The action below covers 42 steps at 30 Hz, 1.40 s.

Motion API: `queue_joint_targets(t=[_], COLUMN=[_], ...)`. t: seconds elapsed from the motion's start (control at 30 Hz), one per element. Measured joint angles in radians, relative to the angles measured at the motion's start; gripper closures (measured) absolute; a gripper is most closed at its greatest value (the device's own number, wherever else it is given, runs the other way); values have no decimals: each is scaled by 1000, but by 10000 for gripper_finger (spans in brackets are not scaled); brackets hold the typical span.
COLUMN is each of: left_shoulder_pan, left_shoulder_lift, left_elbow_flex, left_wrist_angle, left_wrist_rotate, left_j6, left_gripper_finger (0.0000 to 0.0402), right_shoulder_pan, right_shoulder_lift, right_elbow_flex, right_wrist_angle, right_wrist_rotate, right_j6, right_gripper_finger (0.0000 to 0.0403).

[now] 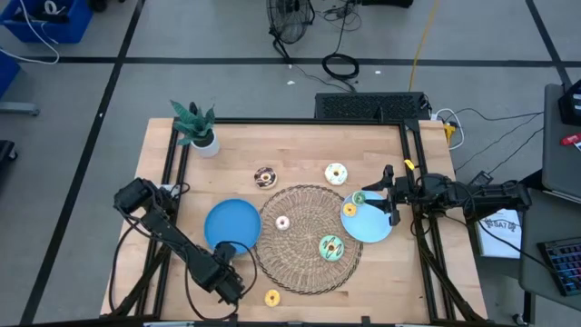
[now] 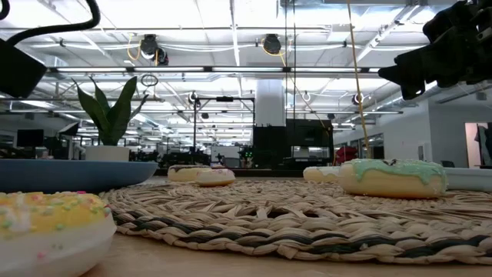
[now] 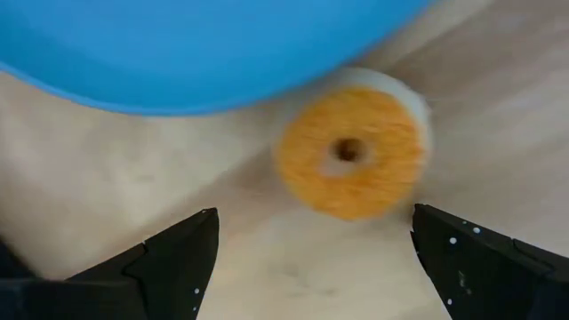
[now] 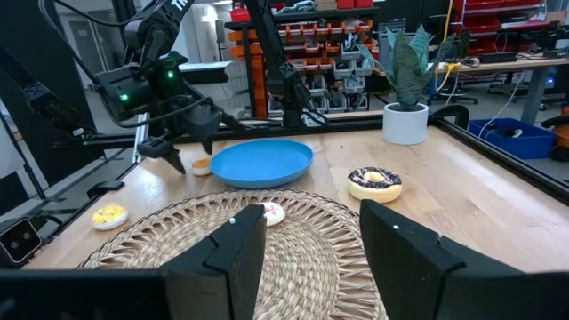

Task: Pick & Place donuts
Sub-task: Put the small orange donut on the light blue plate

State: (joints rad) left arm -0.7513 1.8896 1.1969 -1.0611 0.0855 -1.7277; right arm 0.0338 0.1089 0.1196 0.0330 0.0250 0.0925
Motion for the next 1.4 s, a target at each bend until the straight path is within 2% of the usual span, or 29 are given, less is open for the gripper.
queue_joint_targets(t=[0.13, 0.3, 0.57, 1.1, 1.4], left_shoulder_pan=[0, 0, 0, 0, 0], left_shoulder_lift=[0, 0, 0, -1, -1], left_elbow_flex=[0, 0, 0, 0, 0], left_wrist_angle=[-62, -49, -8, 174, 370], left_wrist_rotate=[-33, -110, -112, -126, -161], left_j6=[40, 131, 163, 204, 359], left_gripper_finger=[34, 34, 34, 34, 34], right_shoulder_pan=[0, 0, 0, 0, 0], right_shoulder_lift=[0, 0, 0, 0, 0], right_elbow_flex=[0, 0, 0, 0, 0], right_wrist_angle=[0, 0, 0, 0, 0], right_wrist_rotate=[0, 0, 0, 0, 0], right_j6=[0, 0, 0, 0, 0], right_gripper_finger=[232, 232, 232, 232, 232])
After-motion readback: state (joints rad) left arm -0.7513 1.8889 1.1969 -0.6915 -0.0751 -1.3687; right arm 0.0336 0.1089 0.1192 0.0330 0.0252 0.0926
